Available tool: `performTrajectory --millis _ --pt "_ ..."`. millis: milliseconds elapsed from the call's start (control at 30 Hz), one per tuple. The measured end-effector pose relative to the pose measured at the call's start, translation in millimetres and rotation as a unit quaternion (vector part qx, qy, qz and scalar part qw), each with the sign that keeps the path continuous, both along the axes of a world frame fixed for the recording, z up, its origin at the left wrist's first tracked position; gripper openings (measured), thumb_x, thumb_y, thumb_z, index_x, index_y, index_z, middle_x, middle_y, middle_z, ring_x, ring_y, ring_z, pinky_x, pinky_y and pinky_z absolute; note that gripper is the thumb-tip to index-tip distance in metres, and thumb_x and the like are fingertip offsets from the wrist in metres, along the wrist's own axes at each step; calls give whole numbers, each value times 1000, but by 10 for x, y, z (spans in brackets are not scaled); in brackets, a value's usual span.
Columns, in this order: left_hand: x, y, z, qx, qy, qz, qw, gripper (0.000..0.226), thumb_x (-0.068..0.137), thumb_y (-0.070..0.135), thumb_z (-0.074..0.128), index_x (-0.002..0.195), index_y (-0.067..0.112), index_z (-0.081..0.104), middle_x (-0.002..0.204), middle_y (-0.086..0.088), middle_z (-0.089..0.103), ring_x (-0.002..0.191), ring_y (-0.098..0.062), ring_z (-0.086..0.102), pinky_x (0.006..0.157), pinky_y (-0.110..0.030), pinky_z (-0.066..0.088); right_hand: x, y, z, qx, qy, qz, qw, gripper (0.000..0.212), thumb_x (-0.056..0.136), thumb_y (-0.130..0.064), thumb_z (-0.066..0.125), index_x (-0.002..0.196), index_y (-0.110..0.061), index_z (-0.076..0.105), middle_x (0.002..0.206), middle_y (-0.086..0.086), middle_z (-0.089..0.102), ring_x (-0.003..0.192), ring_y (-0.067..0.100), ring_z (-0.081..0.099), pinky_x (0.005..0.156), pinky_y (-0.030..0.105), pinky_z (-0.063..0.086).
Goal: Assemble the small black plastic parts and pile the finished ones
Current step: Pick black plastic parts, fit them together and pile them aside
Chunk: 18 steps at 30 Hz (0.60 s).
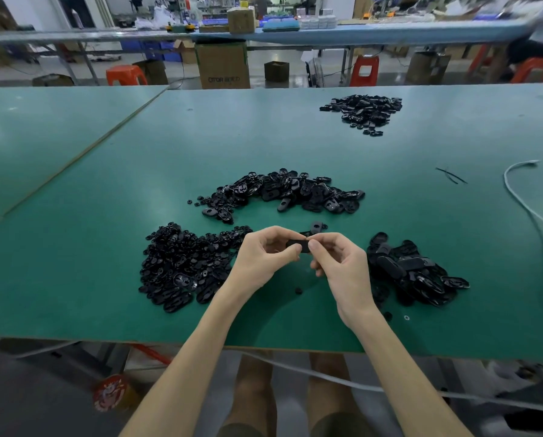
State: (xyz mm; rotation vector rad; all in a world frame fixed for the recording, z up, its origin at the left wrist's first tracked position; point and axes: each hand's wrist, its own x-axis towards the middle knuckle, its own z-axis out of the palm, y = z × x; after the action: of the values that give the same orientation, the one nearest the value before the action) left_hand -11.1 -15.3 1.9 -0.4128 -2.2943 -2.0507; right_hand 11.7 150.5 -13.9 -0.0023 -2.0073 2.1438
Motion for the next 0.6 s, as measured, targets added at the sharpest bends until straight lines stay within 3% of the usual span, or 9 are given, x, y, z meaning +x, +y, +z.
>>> performTrajectory --millis 167,400,500,600 --pt "-7 0 -23 -17 1 14 1000 17 89 -5 71 97 8 77 92 -10 78 80 -22 69 83 -46 58 -4 -16 4 16 -2 7 1000 6 96 -9 72 93 -14 74 72 -4 71 63 10 62 59 23 51" --pt "-30 28 -68 -58 13 35 998 20 87 -3 69 92 14 77 86 -11 75 72 -19 63 72 -43 55 -10 -22 -3 61 -10 8 998 7 97 -10 71 93 -15 73 73 -4 72 63 9 62 60 26 52" --pt "-35 37 -76 -66 18 36 997 19 88 -2 70 93 15 77 87 -9 76 73 -28 67 76 -46 57 -12 -22 -6 77 -13 0 997 6 98 -11 69 94 -15 72 69 -3 70 63 9 62 60 27 52" --pt "-35 12 -62 -39 17 14 999 16 90 -1 74 101 10 78 93 -4 79 83 -27 75 84 -37 61 -12 -10 -4 53 -15 -16 998 5 99 -12 69 95 -13 71 66 -5 68 62 8 61 60 24 51"
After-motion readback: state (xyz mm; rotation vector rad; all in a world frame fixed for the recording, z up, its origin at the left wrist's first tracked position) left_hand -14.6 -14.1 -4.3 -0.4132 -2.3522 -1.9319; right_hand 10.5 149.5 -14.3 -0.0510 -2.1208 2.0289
